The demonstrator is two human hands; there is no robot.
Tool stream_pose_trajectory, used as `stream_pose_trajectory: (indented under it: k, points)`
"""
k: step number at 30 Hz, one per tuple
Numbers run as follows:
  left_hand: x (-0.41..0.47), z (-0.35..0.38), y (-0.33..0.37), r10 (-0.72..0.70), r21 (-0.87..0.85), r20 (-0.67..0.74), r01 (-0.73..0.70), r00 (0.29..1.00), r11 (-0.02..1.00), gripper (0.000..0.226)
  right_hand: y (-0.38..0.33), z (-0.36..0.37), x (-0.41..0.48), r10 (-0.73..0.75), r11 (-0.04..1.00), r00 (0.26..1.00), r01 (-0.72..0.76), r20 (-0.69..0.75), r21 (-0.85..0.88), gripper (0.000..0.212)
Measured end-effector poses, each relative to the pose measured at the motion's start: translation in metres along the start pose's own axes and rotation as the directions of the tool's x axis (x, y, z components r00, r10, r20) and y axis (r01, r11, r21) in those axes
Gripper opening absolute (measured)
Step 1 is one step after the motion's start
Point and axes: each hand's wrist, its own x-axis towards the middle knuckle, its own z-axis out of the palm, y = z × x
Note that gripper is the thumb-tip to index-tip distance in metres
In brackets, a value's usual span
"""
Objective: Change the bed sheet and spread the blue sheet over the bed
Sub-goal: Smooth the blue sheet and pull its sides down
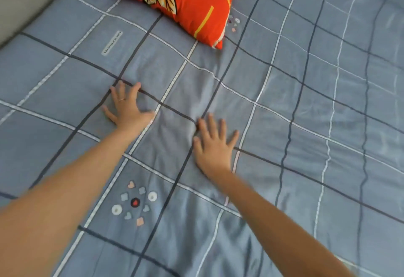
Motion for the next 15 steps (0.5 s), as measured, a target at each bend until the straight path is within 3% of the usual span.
stream_pose_trajectory:
  k: [1,3,5,7,8,9,10,11,13,15]
  points:
    - [-0.013,0.007,-0.006,0.02,-0.169,-0.162,-0.047,0.987,0.984,0.065,-0.029,0.016,-0.028,-0.222,0.972,0.974,0.225,0.05,-0.066,0.055]
    - [-0.047,0.018,-0.013,0.185,-0.218,-0.336,-0.267,0.924,0.939,0.048,-0.059,0.036,-0.096,-0.522,0.836,0.84,0.538,0.147,-0.107,0.058]
    - [-0.076,0.034,-0.015,0.427,-0.032,-0.265,-0.45,0.865,0.892,0.044,-0.056,0.039,-0.153,-0.681,0.691,0.686,0.718,0.258,-0.086,0.06]
    - [-0.101,0.056,-0.003,0.617,0.133,-0.041,-0.608,0.786,0.783,0.046,-0.028,0.03,-0.175,-0.78,0.568,0.517,0.822,0.353,0.05,0.053]
    - [-0.117,0.069,0.002,0.694,0.217,0.114,-0.7,0.711,0.681,0.05,-0.009,0.025,-0.184,-0.823,0.541,0.48,0.826,0.302,0.161,0.048]
    - [-0.124,0.082,0.003,0.733,0.295,0.264,-0.776,0.627,0.558,0.053,0.013,0.019,-0.185,-0.819,0.567,0.526,0.803,0.228,0.184,0.043]
    - [-0.131,0.092,-0.001,0.731,0.376,0.373,-0.813,0.572,0.444,0.057,0.038,0.009,-0.187,-0.755,0.656,0.639,0.736,0.148,0.166,0.038]
    - [-0.127,0.096,-0.01,0.697,0.463,0.425,-0.8,0.578,0.382,0.061,0.066,-0.002,-0.181,-0.66,0.751,0.748,0.651,0.069,0.113,0.034]
    - [-0.102,0.083,-0.035,0.588,0.613,0.349,-0.653,0.729,0.445,0.07,0.118,-0.024,-0.163,-0.381,0.92,0.923,0.384,-0.059,0.074,0.034]
    - [-0.069,0.049,-0.058,0.446,0.683,0.116,-0.397,0.887,0.613,0.074,0.154,-0.047,-0.134,-0.061,0.997,0.99,0.066,-0.126,0.033,0.042]
